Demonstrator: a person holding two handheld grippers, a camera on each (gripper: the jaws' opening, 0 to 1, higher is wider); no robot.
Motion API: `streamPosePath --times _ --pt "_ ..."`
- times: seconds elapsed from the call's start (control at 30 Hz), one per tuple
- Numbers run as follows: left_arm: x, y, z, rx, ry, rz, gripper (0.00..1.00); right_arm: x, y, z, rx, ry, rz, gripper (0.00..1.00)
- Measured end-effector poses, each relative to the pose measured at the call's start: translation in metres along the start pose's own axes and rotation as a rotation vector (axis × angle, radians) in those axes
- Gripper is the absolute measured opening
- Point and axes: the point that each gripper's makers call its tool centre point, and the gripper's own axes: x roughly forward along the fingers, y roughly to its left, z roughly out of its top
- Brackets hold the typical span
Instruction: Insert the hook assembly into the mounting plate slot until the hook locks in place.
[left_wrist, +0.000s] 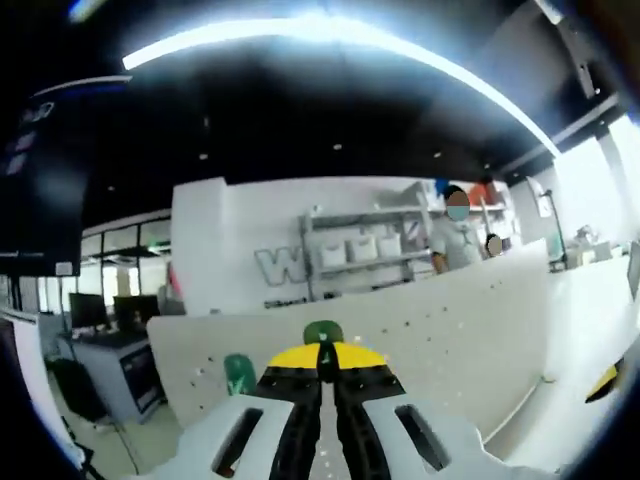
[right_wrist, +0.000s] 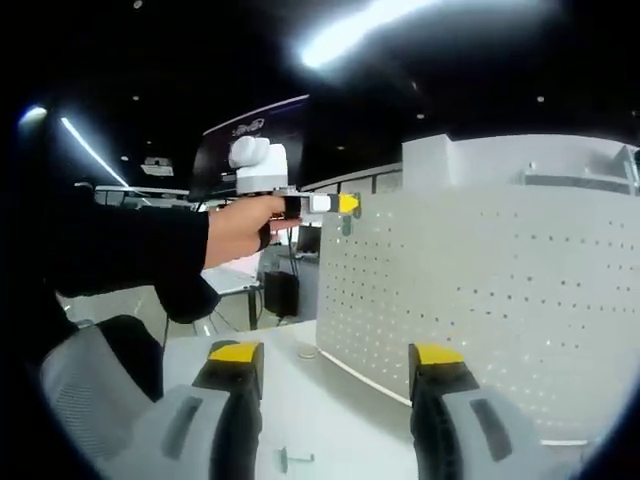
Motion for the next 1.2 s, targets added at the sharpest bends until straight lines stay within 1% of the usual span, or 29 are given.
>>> streamPosePath --times 0.07,0.13,0.17,0.33,0.4,0.57,0.6,0.77,1.0,1.2 --pt "0.004 -0.001 0.001 0.016 -0.003 0.005 0.03 0.0 -0.001 0.0 0.003 -0.002 -0.001 0.56" --pt "0.007 0.0 -0.002 0.048 0.007 0.017 0.03 0.0 -0.002 0.0 0.007 -0.002 -0.002 0.56" --pt "0.007 0.0 -0.003 0.05 0.008 0.02 0.03 0.0 -0.002 0.0 0.008 -0.002 -0.002 0.56" --pt "0.01 0.001 -0.014 0.05 0.024 0.035 0.02 0.0 -0.003 0.0 0.024 -0.004 0.0 0.56" --pt "0.01 0.004 -0.015 0.057 0.025 0.049 0.02 0.0 -0.002 0.001 0.027 -0.006 0.001 0.56" --pt "0.012 0.013 -0.018 0.033 0.03 0.068 0.02 0.0 -0.002 0.0 0.035 -0.005 0.004 0.56" --pt "0.012 0.013 -0.018 0.024 0.029 0.066 0.02 0.0 -0.002 0.0 0.036 -0.004 0.006 0.56" --pt "0.015 0.013 -0.02 0.031 0.031 0.064 0.02 0.001 -0.003 -0.002 0.044 0.001 0.008 0.55" --pt "0.019 0.01 -0.026 0.043 0.045 0.061 0.02 0.001 -0.004 -0.003 0.049 0.002 0.004 0.55" --pt "0.02 0.013 -0.031 0.048 0.052 0.065 0.02 0.001 -0.004 -0.004 0.053 0.006 0.008 0.54"
